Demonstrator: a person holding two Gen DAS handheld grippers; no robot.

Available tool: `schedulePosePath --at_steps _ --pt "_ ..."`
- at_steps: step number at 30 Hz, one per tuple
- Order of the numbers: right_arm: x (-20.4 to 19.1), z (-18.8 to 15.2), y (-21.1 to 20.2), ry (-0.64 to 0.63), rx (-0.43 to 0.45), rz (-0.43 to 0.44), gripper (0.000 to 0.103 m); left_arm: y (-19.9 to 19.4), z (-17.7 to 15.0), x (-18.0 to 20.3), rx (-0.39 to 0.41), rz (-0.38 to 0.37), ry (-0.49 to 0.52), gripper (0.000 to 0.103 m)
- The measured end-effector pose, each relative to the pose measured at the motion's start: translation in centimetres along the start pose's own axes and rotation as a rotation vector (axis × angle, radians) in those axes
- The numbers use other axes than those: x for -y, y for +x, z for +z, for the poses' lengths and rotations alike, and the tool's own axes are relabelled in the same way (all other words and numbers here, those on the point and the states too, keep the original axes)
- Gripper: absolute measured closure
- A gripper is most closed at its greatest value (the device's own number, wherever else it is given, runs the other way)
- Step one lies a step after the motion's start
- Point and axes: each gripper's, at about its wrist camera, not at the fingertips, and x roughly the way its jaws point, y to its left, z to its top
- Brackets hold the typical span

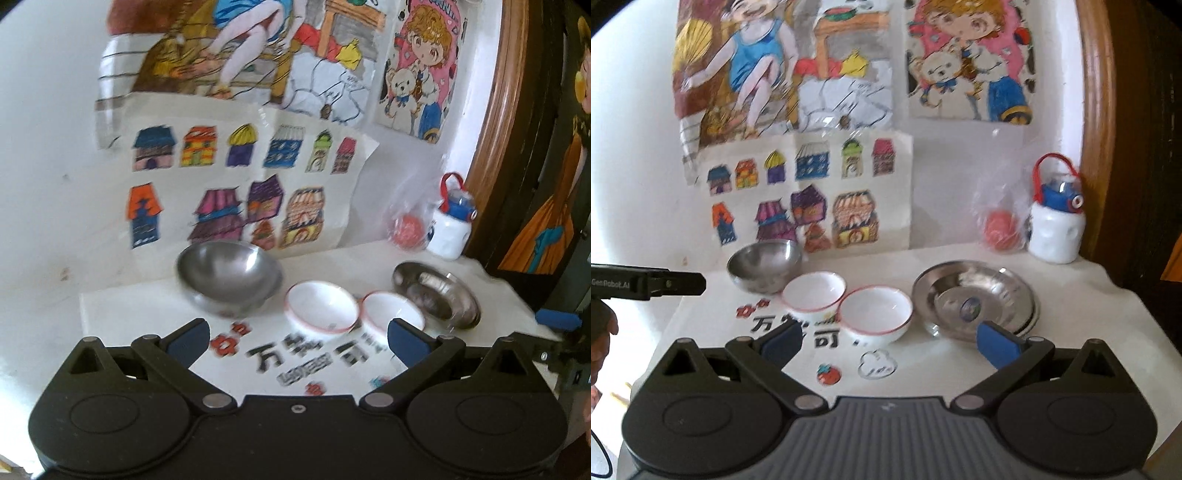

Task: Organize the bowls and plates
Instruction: 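Open both tools to release the plates and withdraw, then move both tools toward the large steel mixing bowl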

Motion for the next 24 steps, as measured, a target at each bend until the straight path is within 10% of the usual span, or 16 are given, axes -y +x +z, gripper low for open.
schedulePosePath --at_steps 24 --pt "-11.1 -1.6 8.0 -0.193 -0.082 0.124 0.0 0.8 -4.1 -8.9 -0.046 0.071 -0.031 0.001"
